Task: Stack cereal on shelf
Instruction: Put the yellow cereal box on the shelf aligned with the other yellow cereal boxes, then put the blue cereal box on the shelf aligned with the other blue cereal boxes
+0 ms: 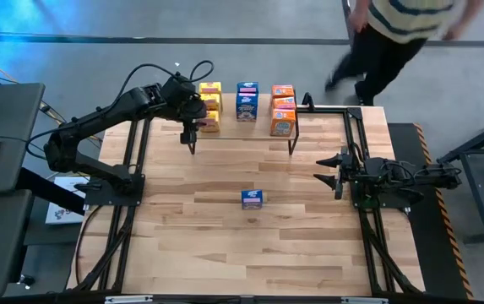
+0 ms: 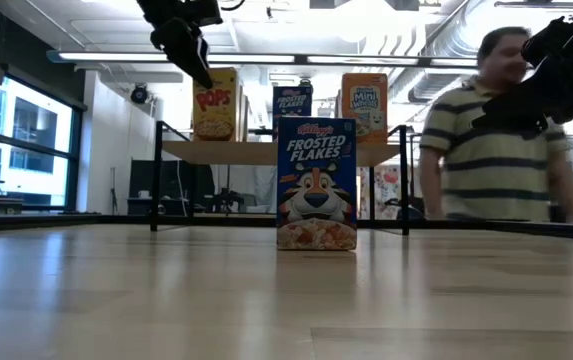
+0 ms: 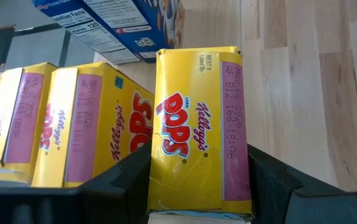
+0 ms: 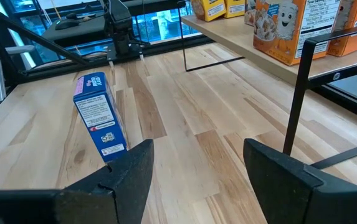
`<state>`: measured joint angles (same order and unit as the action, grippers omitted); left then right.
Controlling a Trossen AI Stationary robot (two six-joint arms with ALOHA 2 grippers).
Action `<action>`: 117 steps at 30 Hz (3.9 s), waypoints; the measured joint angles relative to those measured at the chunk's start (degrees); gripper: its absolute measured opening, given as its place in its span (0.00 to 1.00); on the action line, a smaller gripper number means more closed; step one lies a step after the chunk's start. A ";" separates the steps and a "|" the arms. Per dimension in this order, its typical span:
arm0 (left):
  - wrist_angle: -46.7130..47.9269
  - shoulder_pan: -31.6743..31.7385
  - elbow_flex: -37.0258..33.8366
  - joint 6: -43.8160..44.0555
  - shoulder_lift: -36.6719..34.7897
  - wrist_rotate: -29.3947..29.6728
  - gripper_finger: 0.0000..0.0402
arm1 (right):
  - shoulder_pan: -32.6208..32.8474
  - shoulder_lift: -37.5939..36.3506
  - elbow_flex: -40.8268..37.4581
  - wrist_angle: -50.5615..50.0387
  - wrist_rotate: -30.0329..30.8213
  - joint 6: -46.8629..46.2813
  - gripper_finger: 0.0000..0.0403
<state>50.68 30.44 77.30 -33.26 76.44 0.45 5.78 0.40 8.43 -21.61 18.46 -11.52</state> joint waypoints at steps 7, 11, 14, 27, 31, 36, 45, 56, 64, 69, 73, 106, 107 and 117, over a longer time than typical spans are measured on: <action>0.01 0.00 -0.02 -0.02 0.00 0.03 0.47 | -0.01 0.00 0.00 0.00 0.00 0.01 0.60; 0.01 0.00 -0.02 -0.03 -0.02 0.74 0.52 | 0.00 0.00 0.00 0.00 0.00 0.01 0.60; 0.00 0.07 -0.02 -0.02 -0.02 1.61 0.58 | 0.00 0.00 0.00 0.00 0.00 0.00 0.60; -0.93 0.08 -0.07 -0.02 -0.56 2.17 0.62 | 0.00 0.00 0.00 0.00 0.00 -0.01 0.60; -0.90 0.08 -0.07 0.11 -1.50 2.73 0.62 | 0.00 0.00 0.00 0.02 0.00 -0.01 0.60; -0.92 0.07 -0.07 0.15 -2.61 3.00 0.62 | 0.00 0.00 0.00 0.00 0.00 -0.01 0.60; -2.82 -0.14 -0.07 0.08 -5.41 3.98 0.62 | 0.00 0.00 0.00 0.00 0.00 -0.01 0.60; -3.41 -4.50 -0.07 0.45 -8.66 7.48 0.62 | -0.02 0.00 0.00 0.02 0.00 0.00 0.60; -2.64 -10.81 -0.07 6.57 -9.16 10.74 0.62 | 0.00 0.00 0.00 0.00 0.00 -0.01 0.60; -2.54 -15.38 -0.07 11.62 -9.18 10.86 0.62 | -0.01 0.00 0.00 0.01 0.00 -0.01 0.60; -2.54 -19.43 -0.07 15.44 -9.18 9.35 0.62 | 0.00 0.00 0.00 0.00 0.00 -0.01 0.60; -21.34 -33.67 -16.61 30.92 -8.70 10.29 0.62 | 0.00 0.00 0.00 0.00 0.00 -0.01 0.60; -21.34 -34.00 -16.90 31.59 -8.70 10.82 0.62 | 0.00 0.00 0.00 0.02 0.00 -0.01 0.60; -26.97 -38.42 -21.39 34.80 -8.70 15.81 0.62 | 0.00 0.00 0.00 0.04 0.00 -0.01 0.60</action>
<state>23.70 -7.99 55.91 1.54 67.75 16.26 5.78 0.40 8.43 -21.56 18.46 -11.53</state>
